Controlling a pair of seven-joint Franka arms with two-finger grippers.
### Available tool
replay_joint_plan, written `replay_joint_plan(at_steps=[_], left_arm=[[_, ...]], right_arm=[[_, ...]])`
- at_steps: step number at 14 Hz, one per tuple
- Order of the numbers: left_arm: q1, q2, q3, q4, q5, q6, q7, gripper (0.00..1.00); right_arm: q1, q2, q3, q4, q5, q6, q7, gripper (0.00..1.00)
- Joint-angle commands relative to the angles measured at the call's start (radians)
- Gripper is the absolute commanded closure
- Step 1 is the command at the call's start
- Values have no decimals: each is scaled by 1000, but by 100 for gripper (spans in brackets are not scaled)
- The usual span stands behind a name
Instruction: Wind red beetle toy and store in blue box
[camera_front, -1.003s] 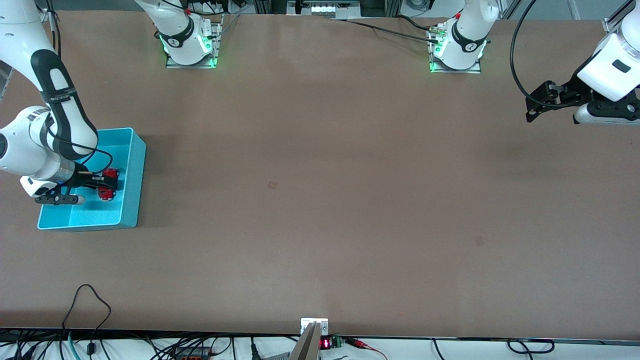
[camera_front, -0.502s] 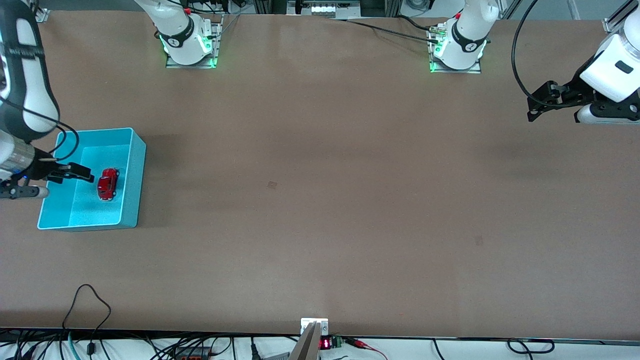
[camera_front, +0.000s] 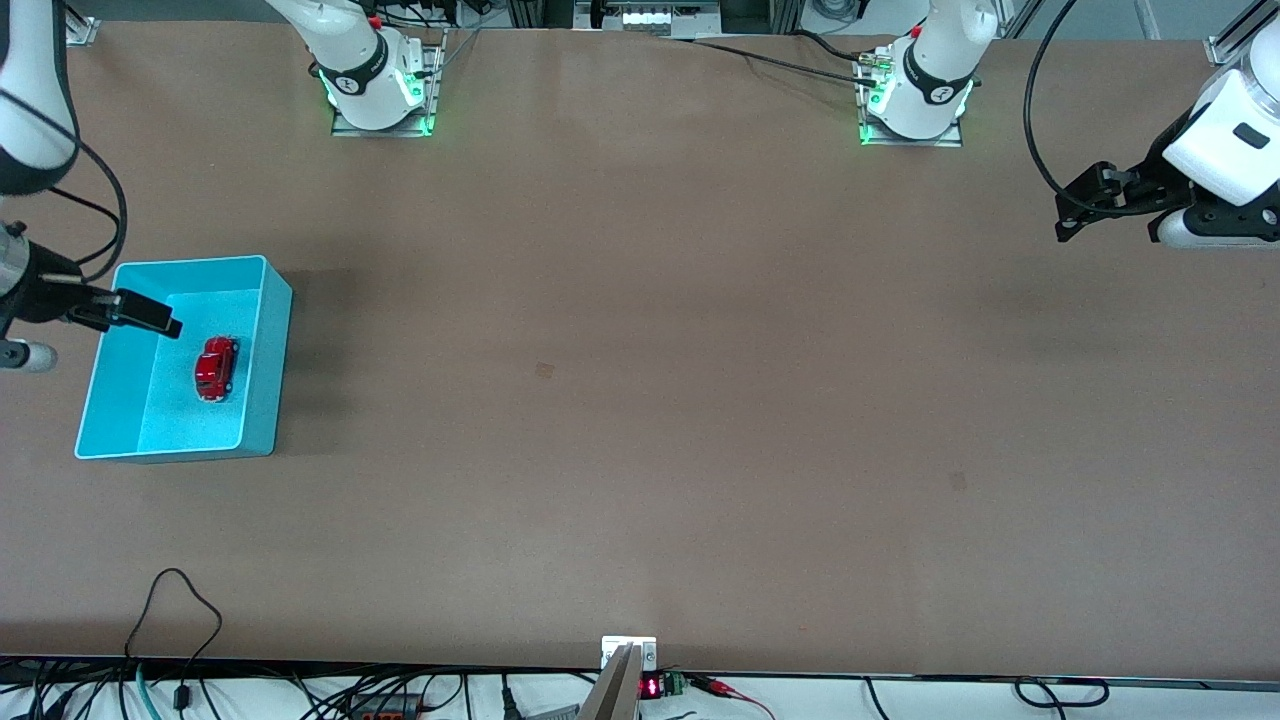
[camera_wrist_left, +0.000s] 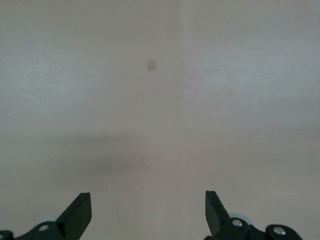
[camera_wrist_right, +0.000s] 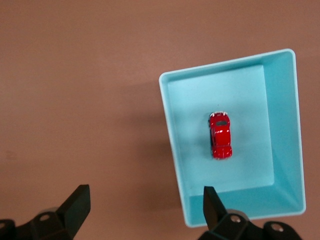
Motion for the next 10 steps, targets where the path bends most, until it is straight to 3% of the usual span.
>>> replay_joint_plan(at_steps=[1, 6, 10], left_arm=[[3, 3, -8, 28, -12, -24, -17, 0], [4, 3, 0, 27, -12, -23, -17, 0], [4, 3, 3, 27, -14, -23, -14, 0]], right_arm=[[-9, -45, -8, 34, 1, -49, 30, 0], [-19, -46, -37, 158, -4, -226, 28, 0], [-11, -46, -24, 118, -28, -228, -2, 0]])
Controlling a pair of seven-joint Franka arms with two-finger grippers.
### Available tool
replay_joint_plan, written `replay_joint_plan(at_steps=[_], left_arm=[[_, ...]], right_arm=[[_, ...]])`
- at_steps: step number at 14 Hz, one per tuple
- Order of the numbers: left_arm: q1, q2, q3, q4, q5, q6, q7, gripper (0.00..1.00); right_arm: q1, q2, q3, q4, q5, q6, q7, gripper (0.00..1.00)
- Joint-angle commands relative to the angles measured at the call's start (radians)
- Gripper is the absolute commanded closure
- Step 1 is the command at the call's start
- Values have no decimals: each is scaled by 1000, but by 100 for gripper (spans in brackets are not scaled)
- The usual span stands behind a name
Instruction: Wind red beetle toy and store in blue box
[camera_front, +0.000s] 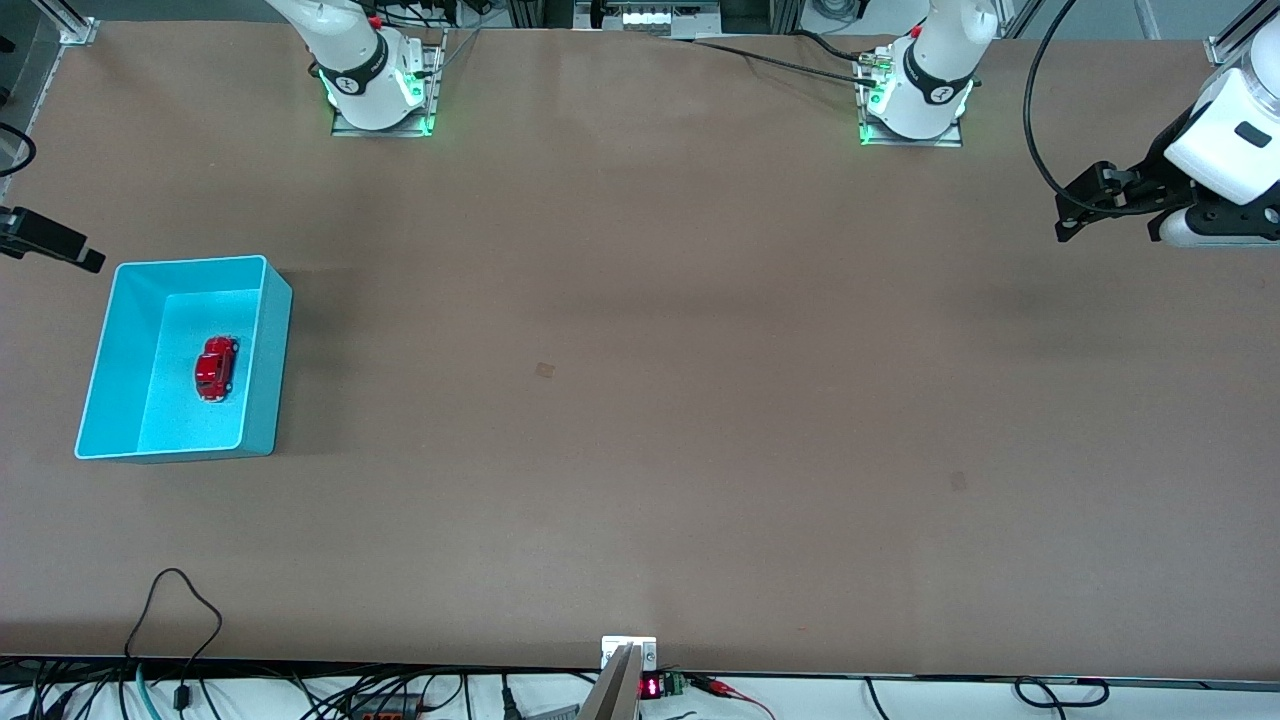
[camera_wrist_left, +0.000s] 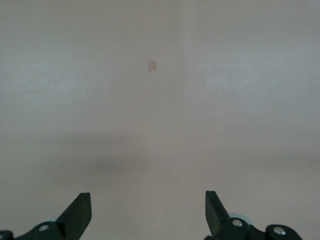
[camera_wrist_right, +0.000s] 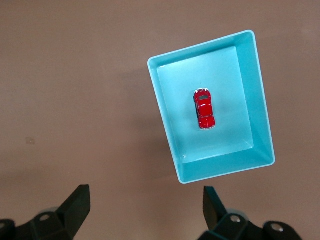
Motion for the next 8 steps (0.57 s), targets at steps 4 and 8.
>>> replay_joint_plan(at_steps=[4, 8], left_arm=[[4, 5, 0, 25, -14, -22, -5, 0], [2, 5, 0, 25, -14, -22, -5, 0]], right_arm=[[53, -38, 8, -67, -89, 2, -15, 0], [52, -143, 6, -248, -89, 169, -16, 0]])
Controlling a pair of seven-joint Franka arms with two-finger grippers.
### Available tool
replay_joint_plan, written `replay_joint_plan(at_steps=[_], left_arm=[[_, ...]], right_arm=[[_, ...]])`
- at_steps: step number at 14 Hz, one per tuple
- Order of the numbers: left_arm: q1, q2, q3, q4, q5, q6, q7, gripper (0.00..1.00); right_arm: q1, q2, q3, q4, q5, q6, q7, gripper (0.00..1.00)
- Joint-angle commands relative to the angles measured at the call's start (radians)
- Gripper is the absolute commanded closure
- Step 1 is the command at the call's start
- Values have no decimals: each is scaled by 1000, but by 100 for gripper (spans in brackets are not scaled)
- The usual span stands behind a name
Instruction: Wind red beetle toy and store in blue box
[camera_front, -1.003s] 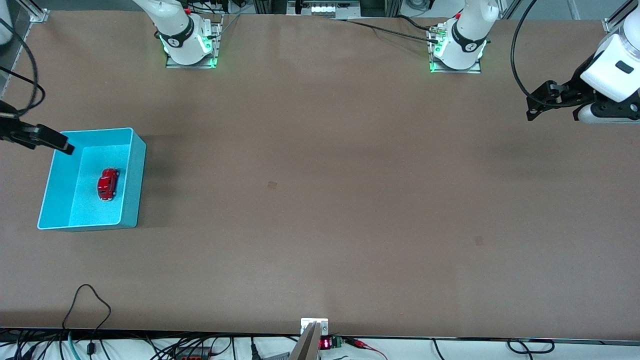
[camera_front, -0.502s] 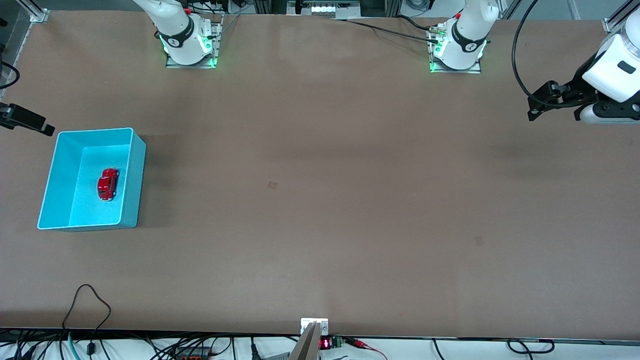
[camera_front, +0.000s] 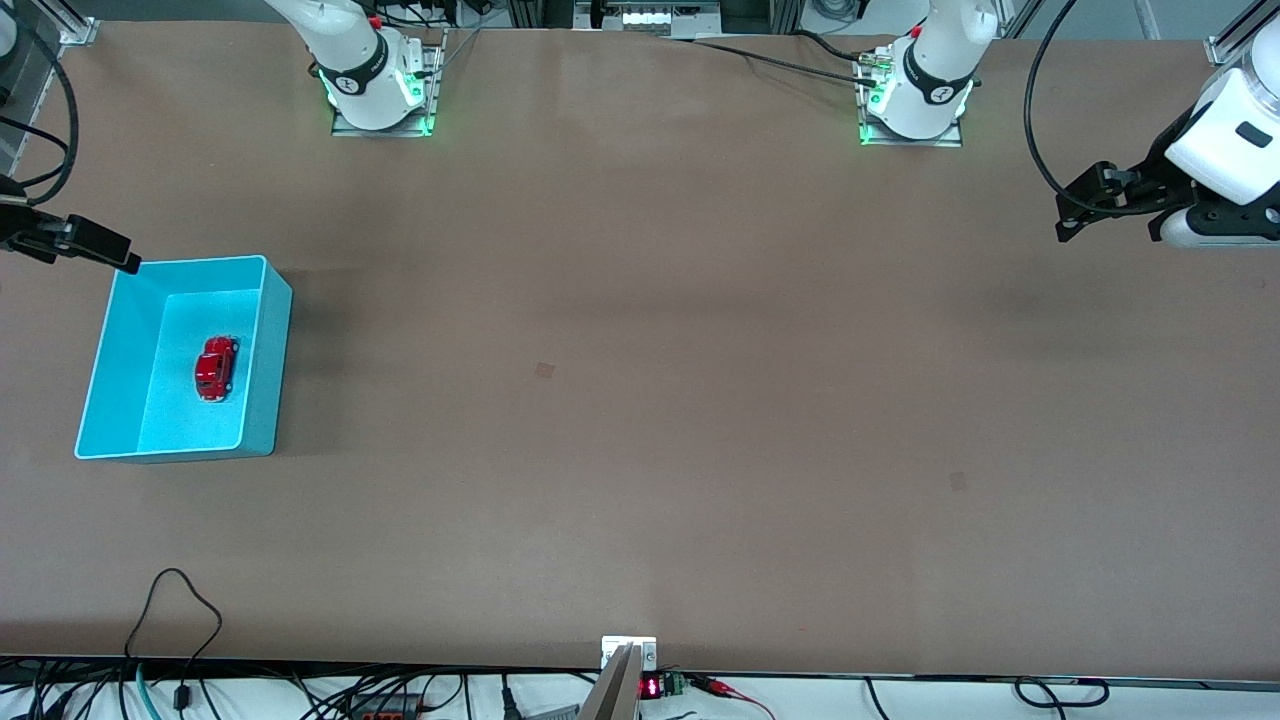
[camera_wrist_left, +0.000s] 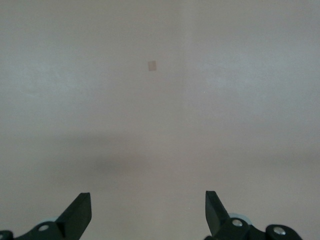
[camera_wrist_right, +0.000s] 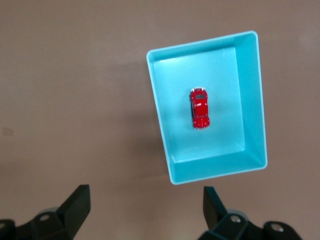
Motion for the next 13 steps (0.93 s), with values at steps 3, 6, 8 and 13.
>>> replay_joint_plan(at_steps=[3, 6, 8, 13], left_arm=[[2, 5, -7, 25, -13, -22, -6, 0], [2, 5, -8, 25, -12, -22, -3, 0], [2, 5, -10, 26, -12, -22, -3, 0], [1, 5, -10, 26, -12, -22, -5, 0]], right_arm=[[0, -109, -5, -118, -10, 66, -17, 0], [0, -106, -5, -72, -4, 12, -17, 0], [4, -103, 0, -62, -4, 12, -19, 0], [17, -106, -7, -32, 4, -29, -12, 0]])
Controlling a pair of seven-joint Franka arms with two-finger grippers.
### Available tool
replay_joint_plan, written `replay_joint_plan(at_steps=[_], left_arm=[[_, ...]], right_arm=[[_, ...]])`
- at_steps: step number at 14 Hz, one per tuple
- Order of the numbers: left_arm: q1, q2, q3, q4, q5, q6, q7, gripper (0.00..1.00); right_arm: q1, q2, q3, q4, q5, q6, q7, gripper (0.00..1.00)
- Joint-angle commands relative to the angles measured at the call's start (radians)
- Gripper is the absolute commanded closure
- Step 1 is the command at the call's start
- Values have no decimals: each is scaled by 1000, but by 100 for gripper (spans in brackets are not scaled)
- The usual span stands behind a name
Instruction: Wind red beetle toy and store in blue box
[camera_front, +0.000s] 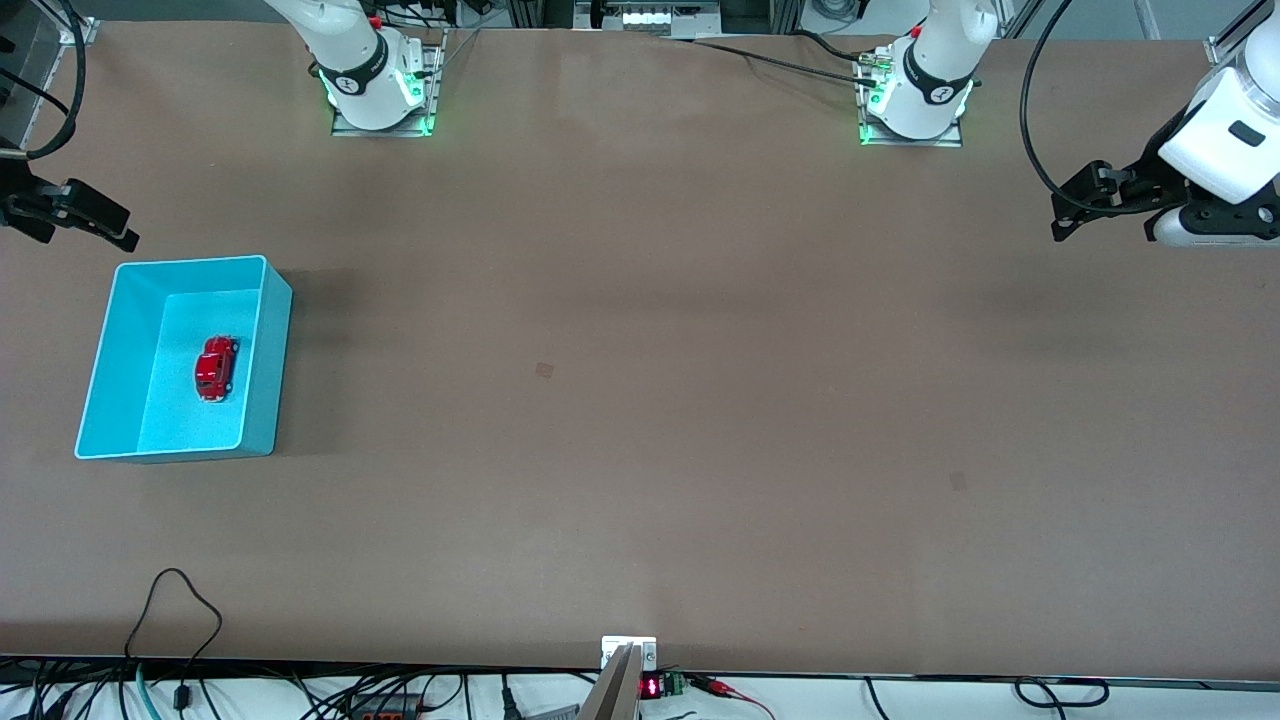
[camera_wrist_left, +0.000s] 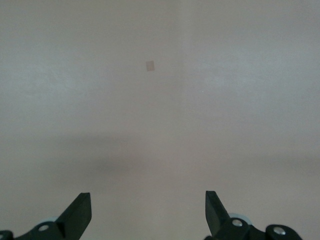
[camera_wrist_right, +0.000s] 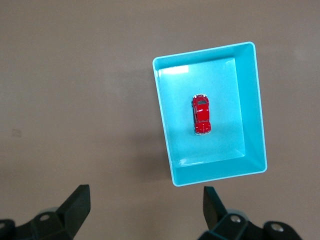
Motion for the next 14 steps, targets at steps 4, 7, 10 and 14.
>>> replay_joint_plan(at_steps=[4, 7, 10, 14], left_arm=[[2, 5, -3, 26, -12, -22, -5, 0], [3, 5, -3, 24, -12, -22, -5, 0], [3, 5, -3, 24, -12, -22, -5, 0], [3, 5, -3, 24, -12, -22, -5, 0]], right_arm=[[5, -5, -10, 42, 4, -68, -11, 0], [6, -8, -2, 41, 3, -114, -7, 0], [6, -8, -4, 39, 3, -117, -7, 0], [6, -8, -6, 41, 3, -117, -7, 0]])
